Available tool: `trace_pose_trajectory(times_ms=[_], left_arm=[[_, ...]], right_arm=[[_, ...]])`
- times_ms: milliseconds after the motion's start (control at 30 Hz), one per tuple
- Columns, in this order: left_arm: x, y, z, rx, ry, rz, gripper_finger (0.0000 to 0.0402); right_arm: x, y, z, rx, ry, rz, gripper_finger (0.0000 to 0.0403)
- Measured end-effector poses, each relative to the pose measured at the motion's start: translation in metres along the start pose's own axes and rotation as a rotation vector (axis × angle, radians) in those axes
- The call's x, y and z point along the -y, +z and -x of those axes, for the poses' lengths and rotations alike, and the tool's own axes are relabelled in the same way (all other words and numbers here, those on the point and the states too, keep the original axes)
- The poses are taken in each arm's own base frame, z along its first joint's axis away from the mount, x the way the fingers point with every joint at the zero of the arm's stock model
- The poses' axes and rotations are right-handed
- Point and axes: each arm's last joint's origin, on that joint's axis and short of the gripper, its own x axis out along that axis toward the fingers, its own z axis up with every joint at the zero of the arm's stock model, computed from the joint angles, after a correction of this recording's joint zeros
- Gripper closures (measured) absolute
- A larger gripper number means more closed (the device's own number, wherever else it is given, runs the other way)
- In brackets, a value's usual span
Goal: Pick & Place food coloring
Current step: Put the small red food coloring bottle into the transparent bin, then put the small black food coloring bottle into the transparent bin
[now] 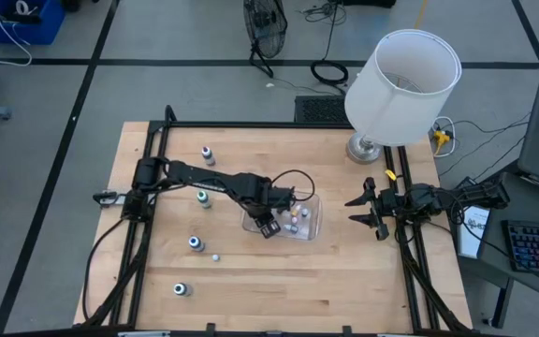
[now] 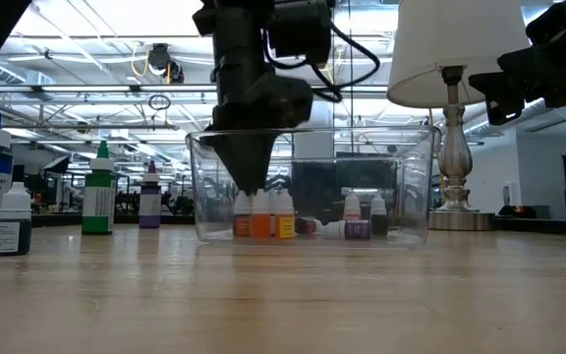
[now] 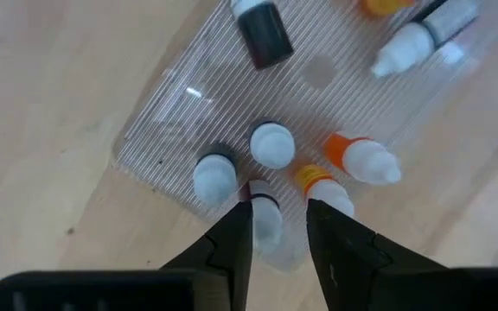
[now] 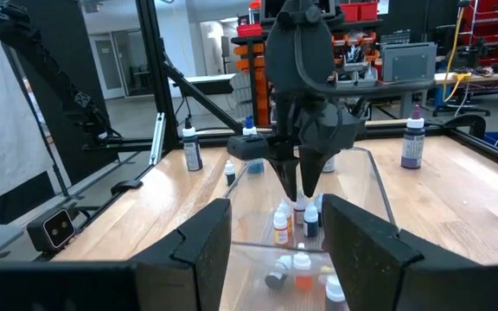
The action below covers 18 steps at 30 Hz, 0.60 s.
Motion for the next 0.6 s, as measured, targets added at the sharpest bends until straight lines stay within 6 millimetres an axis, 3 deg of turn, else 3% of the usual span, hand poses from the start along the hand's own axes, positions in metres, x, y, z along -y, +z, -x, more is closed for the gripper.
trace_pose_trajectory(times_ms=[367,467,600], left_arm=[[-0.009,-0.01,0.067,0.128,-0.073,0.028,0.0284],[0.003,-0.03,0.085,0.069,-0.155,-0.069,0.0284],[0.036,-0.07,0.094,-0.02,-0.194,-0.276,0.0284]], right_arm=[[0.0,0.0,0.0,-0.001,0.0,0.0,0.0234],[0.0,0.0,0.0,-0.001,0.0,0.0,0.0234],[0.0,0.0,0.0,-0.001,0.0,0.0,0.0234]])
